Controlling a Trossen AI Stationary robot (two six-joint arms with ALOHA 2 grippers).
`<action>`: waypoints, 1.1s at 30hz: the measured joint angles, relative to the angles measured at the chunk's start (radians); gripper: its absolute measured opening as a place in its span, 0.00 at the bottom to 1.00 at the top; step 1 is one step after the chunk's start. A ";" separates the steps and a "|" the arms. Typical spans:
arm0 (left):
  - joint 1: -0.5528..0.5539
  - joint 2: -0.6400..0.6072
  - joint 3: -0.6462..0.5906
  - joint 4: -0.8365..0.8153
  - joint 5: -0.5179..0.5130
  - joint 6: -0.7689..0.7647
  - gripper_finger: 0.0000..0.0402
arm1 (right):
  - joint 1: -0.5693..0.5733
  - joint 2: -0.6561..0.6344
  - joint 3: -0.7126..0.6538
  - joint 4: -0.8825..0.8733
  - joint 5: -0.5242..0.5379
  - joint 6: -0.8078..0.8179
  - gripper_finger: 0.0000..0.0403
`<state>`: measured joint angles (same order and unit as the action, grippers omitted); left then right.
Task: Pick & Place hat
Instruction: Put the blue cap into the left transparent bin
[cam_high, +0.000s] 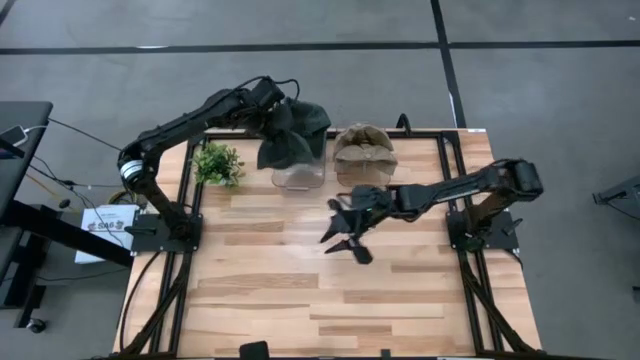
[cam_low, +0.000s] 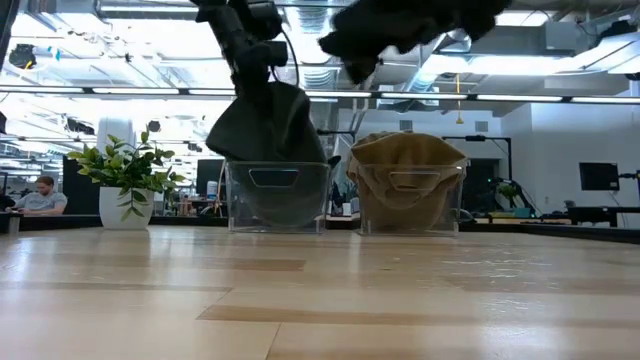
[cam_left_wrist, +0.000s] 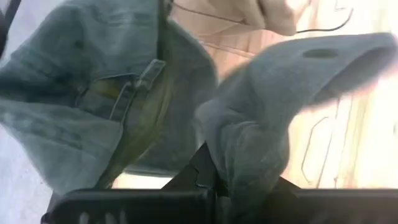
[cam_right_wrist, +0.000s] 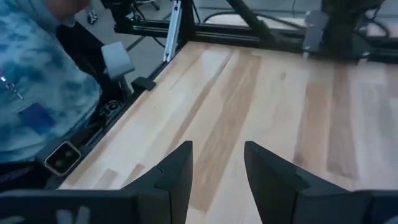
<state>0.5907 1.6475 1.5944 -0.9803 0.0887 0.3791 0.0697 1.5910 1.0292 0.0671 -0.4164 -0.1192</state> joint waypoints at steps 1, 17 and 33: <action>-0.002 0.001 0.000 0.000 -0.004 0.000 0.02 | -0.005 -0.035 -0.033 0.009 0.000 -0.004 0.33; 0.031 0.103 0.000 0.123 -0.021 0.099 0.03 | -0.155 -0.437 -0.476 0.304 0.028 -0.023 0.34; 0.063 0.122 -0.038 0.278 -0.128 0.193 0.17 | -0.275 -0.474 -0.574 0.339 0.027 0.037 0.34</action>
<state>0.6536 1.7695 1.5562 -0.7022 -0.0397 0.5718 -0.2050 1.1172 0.4549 0.4058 -0.3893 -0.0827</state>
